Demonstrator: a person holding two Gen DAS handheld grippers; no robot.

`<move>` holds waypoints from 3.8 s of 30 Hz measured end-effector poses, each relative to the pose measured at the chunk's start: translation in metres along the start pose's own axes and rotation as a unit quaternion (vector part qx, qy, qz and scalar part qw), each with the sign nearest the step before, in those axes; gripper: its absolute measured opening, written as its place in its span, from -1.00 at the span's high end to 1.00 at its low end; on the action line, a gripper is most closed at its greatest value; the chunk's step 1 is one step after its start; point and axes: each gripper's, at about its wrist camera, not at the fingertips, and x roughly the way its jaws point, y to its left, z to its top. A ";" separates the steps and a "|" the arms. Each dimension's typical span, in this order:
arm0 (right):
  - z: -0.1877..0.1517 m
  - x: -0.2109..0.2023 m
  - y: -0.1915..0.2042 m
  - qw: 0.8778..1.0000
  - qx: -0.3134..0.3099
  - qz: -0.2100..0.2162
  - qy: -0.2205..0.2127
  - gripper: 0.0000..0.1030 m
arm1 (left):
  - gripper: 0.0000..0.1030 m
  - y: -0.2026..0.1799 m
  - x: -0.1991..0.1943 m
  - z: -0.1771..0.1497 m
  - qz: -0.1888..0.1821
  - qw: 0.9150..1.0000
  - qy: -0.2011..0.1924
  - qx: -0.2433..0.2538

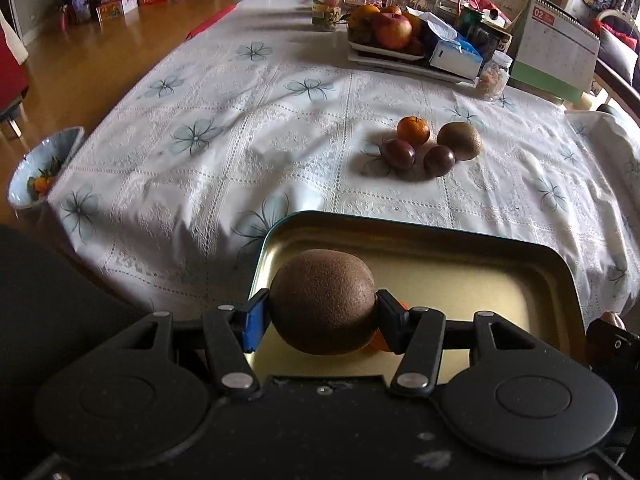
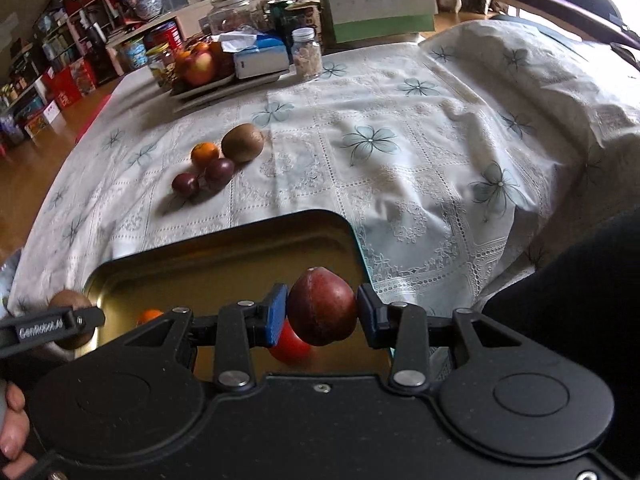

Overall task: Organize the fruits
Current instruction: 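Carry the kiwi into the tray and open left gripper while right carries the plum over, then lower the dark red plum into the tray and open right gripper, then lift both open grippers from the tray and move them toward the remaining fruits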

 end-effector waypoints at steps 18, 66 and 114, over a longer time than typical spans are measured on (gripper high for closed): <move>-0.006 0.005 0.013 1.000 -0.027 0.000 0.004 0.06 | -0.01 -0.001 0.012 0.001 -0.002 1.000 0.014 -0.015; -0.004 0.012 0.014 0.999 -0.017 -0.011 0.029 0.05 | -0.01 -0.007 0.017 -0.001 0.017 1.000 0.021 0.004; 0.021 0.026 0.023 0.988 -0.061 0.010 0.140 0.15 | -0.05 -0.021 -0.001 0.004 0.023 0.998 0.003 0.057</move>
